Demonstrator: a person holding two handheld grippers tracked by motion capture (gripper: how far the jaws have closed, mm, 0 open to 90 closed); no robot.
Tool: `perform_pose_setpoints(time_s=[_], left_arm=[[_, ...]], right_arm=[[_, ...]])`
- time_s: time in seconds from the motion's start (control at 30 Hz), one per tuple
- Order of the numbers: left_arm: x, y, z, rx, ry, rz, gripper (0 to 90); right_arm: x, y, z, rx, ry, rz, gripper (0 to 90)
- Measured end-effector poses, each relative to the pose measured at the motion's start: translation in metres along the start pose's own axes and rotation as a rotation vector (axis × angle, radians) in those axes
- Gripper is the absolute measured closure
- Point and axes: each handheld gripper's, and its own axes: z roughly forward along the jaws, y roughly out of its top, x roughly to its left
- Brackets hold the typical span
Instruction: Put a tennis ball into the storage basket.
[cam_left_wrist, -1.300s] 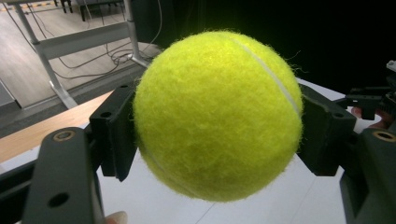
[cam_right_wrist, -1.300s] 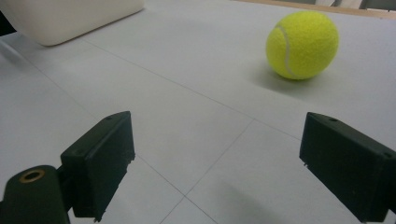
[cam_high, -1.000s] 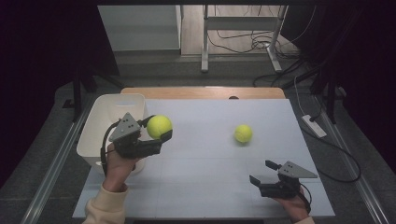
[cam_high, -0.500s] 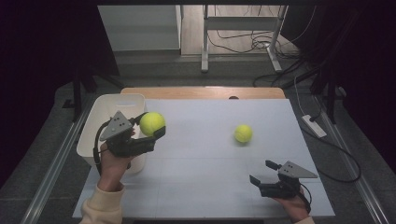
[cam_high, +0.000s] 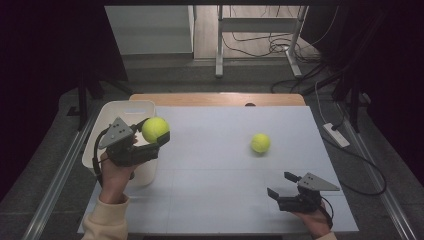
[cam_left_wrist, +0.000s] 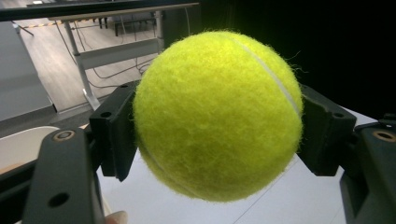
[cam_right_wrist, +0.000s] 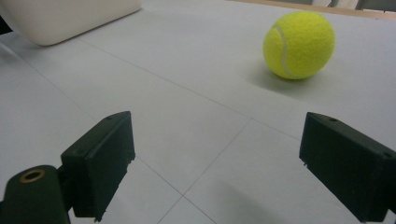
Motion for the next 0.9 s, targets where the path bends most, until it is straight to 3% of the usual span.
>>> perform_pose_setpoints(time_s=[0.9], left_arm=[[0.030, -0.006, -0.007, 0.033, 0.113, -0.082, 26.4]], right_arm=[[0.002, 0.001, -0.001, -0.005, -0.002, -0.003, 10.4]])
